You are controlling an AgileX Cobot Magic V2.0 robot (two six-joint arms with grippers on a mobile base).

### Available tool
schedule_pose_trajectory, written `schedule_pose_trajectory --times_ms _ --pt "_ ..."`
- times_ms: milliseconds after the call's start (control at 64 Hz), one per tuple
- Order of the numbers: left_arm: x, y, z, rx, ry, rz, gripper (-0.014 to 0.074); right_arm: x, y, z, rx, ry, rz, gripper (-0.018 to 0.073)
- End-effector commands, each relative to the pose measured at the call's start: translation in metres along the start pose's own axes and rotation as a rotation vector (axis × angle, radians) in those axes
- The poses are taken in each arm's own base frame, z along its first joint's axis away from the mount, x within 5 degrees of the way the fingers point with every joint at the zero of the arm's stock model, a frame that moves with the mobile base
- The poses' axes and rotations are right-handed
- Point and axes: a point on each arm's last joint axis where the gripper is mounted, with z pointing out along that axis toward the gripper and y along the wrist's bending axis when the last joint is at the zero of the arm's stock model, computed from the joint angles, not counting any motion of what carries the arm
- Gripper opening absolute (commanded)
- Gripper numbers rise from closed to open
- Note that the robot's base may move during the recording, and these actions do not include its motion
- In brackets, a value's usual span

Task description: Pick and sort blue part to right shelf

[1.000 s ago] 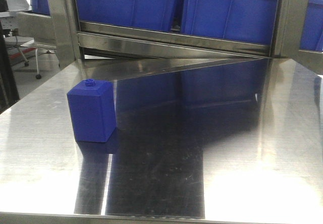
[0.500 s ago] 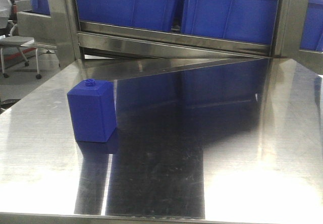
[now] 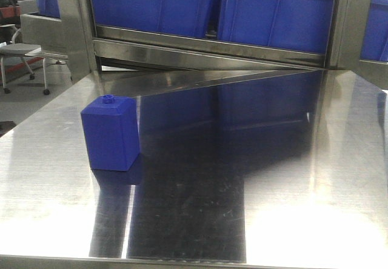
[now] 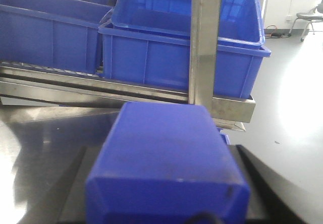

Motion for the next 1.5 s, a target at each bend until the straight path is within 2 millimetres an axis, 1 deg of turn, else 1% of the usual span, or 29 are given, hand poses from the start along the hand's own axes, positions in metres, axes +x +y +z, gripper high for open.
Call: schedule_pose_trajectory --times_ms 0,328,438,484,562,625,656,719,797,906,1062,1125,1188,1234,1297,1391,1438,1484 --pt "-0.001 0.001 -0.001 -0.006 -0.088 -0.015 0.0124 -0.017 0.001 -0.001 0.002 -0.109 -0.019 0.0432" --pt "-0.001 0.001 -0.001 -0.005 -0.082 -0.015 0.0124 -0.017 0.001 -0.001 0.002 -0.109 -0.019 0.0432" --pt "-0.004 0.0 -0.001 -0.001 -0.064 0.077 0.0124 -0.017 0.001 -0.001 0.002 -0.109 -0.019 0.0432" --pt "-0.006 0.0 -0.001 0.0 -0.043 0.078 0.0124 -0.017 0.001 -0.001 0.002 -0.109 -0.019 0.0432" --pt "-0.015 0.0 -0.001 0.005 -0.01 0.056 0.0124 -0.017 0.001 -0.001 0.002 -0.109 -0.019 0.0432" --pt "-0.021 -0.001 -0.001 0.017 0.031 -0.028 0.0124 -0.017 0.001 -0.001 0.002 -0.109 -0.019 0.0432" --pt "-0.028 -0.002 0.0 0.03 0.043 -0.105 0.0124 -0.017 0.001 -0.001 0.002 -0.109 -0.019 0.0432" --pt "-0.037 -0.004 0.001 0.051 0.066 -0.175 0.0124 -0.017 0.001 -0.001 0.002 -0.109 -0.019 0.0432" --pt "-0.052 -0.006 0.006 0.09 0.074 -0.182 0.0124 -0.017 0.001 -0.001 0.002 -0.109 -0.019 0.0432" --pt "-0.064 -0.012 0.015 0.149 0.135 -0.179 0.0124 -0.017 0.001 -0.001 0.002 -0.109 -0.019 0.0432" --pt "-0.071 -0.025 0.034 0.253 0.235 -0.162 0.0134 -0.017 0.001 -0.001 0.002 -0.109 -0.019 0.0432" --pt "-0.074 -0.031 0.043 0.293 0.276 -0.152 0.0185 -0.017 0.001 -0.001 0.002 -0.109 -0.019 0.0432" --pt "-0.077 -0.038 0.051 0.326 0.311 -0.143 0.0283 -0.017 0.001 -0.001 0.002 -0.109 -0.019 0.0432" --pt "-0.08 -0.043 0.057 0.348 0.33 -0.131 0.0371 -0.017 0.001 -0.001 0.002 -0.109 -0.019 0.0432" --pt "-0.082 -0.05 0.068 0.364 0.364 -0.104 0.0528 -0.017 0.001 -0.001 0.002 -0.109 -0.019 0.0432" --pt "-0.087 -0.057 0.081 0.374 0.399 -0.095 0.068 -0.017 0.001 -0.001 0.002 -0.109 -0.019 0.0432" --pt "-0.091 -0.061 0.089 0.377 0.416 -0.091 0.0711 -0.017 0.001 -0.001 0.002 -0.109 -0.019 0.0432" --pt "-0.095 -0.064 0.097 0.375 0.439 -0.086 0.0703 -0.017 0.001 -0.001 0.002 -0.109 -0.019 0.0432"
